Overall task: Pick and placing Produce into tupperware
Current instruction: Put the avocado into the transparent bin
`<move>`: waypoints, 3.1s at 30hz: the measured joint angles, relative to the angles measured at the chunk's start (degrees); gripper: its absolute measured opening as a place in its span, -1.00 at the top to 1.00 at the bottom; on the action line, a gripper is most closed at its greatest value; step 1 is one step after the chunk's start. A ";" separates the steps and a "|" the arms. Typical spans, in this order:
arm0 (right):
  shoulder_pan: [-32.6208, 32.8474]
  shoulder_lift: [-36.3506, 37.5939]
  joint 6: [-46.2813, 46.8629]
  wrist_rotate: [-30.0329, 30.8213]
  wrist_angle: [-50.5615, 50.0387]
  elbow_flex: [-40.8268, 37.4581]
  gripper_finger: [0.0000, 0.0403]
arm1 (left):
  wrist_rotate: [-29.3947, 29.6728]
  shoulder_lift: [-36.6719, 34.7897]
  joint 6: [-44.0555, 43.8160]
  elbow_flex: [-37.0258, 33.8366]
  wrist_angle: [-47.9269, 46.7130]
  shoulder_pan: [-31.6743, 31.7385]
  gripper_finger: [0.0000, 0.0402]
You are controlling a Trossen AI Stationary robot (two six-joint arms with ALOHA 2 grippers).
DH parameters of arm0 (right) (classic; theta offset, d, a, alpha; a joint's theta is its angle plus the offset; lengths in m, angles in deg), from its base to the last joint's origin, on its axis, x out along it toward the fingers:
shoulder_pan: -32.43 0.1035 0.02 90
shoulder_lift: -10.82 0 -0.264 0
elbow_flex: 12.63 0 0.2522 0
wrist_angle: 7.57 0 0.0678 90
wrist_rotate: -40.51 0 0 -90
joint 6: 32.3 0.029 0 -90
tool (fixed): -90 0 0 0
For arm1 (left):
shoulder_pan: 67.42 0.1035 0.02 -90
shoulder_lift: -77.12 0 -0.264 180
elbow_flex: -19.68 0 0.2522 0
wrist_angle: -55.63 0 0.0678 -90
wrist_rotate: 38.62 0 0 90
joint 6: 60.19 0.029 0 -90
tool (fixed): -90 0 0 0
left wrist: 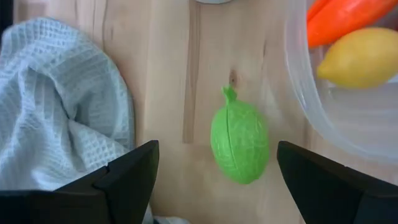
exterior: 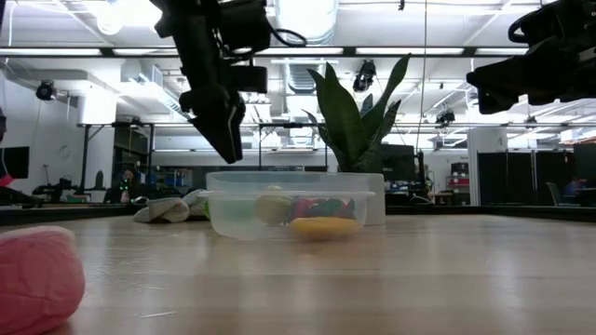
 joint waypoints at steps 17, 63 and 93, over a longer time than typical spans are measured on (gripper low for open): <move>0.02 -0.27 -0.04 -0.02 -0.13 0.00 0.73 | -6.85 10.16 -0.81 -0.38 2.16 1.89 -0.54; 0.02 -0.33 -0.04 0.02 -0.24 0.00 0.73 | 0.77 13.22 3.30 0.56 -1.98 2.64 0.06; 0.00 -0.39 0.02 0.04 -0.37 0.00 0.73 | -3.43 2.41 1.75 1.93 5.93 -14.90 0.06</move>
